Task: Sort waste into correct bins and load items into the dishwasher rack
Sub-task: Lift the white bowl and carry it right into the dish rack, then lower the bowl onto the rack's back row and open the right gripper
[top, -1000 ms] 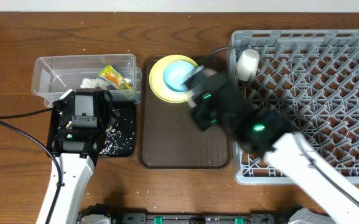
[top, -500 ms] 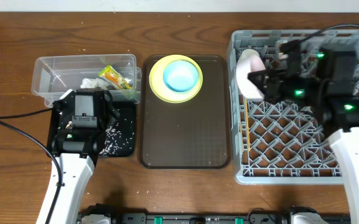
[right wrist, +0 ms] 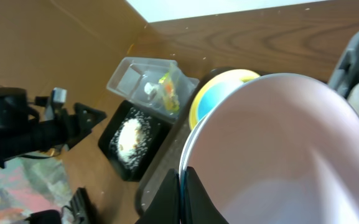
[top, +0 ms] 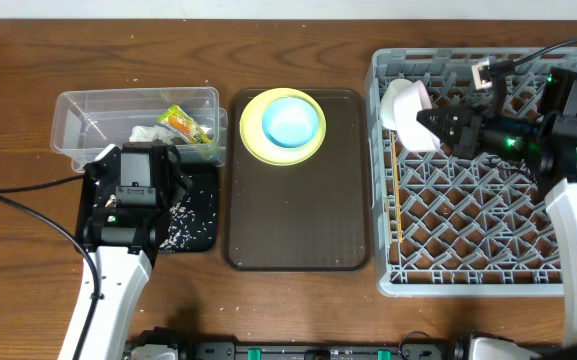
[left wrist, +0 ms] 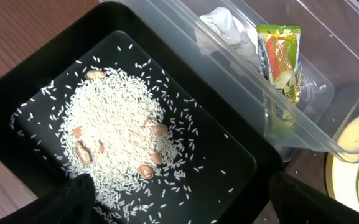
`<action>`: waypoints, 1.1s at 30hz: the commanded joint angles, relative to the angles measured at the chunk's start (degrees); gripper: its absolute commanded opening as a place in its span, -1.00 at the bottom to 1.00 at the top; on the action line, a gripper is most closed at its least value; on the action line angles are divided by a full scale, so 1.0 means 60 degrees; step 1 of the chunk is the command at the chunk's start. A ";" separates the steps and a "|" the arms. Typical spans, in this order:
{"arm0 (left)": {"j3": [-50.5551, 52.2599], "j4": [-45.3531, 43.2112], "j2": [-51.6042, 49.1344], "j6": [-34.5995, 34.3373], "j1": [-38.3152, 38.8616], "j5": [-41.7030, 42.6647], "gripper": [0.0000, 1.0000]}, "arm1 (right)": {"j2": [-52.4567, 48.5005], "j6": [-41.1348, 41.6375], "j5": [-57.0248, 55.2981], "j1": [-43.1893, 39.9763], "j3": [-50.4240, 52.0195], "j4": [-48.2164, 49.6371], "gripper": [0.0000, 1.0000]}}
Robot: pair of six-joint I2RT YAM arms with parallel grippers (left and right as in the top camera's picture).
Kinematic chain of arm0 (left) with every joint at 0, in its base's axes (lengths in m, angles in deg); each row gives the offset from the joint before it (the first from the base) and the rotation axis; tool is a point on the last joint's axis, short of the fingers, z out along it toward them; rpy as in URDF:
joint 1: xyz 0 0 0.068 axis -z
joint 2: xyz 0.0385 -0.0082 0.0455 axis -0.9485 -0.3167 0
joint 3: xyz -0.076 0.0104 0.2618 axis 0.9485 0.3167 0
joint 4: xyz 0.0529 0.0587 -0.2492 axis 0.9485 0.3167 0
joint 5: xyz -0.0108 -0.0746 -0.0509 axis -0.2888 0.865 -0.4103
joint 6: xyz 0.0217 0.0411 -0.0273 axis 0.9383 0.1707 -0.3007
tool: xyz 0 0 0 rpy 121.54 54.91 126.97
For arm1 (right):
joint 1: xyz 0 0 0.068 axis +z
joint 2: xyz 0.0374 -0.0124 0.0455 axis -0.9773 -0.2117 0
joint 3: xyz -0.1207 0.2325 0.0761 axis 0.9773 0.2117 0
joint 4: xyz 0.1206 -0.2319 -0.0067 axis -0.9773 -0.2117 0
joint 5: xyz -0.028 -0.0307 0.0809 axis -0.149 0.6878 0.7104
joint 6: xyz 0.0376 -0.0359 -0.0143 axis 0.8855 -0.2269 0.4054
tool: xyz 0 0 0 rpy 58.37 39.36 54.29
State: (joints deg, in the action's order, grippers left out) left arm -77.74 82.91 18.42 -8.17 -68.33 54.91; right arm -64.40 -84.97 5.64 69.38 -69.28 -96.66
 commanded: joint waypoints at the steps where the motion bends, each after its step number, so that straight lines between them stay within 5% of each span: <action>1: -0.0244 0.0022 -0.0036 -0.0098 -0.0047 -0.0197 0.83 | -0.0444 -0.0535 0.0692 -0.0503 -0.0044 0.0408 -0.98; 16: -0.0244 0.0022 -0.0036 -0.0098 -0.0047 -0.0193 0.83 | -0.3610 -0.0106 0.4229 -0.2058 -0.0044 0.3927 -0.98; 33: -0.0244 0.0022 -0.0036 -0.0098 -0.0047 -0.0189 0.84 | -0.4907 0.0426 0.3694 -0.2860 -0.0044 0.4528 -0.98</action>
State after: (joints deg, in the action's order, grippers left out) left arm -77.74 82.87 18.42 -8.41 -68.33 54.91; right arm -93.01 -83.04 29.05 53.31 -69.28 -69.18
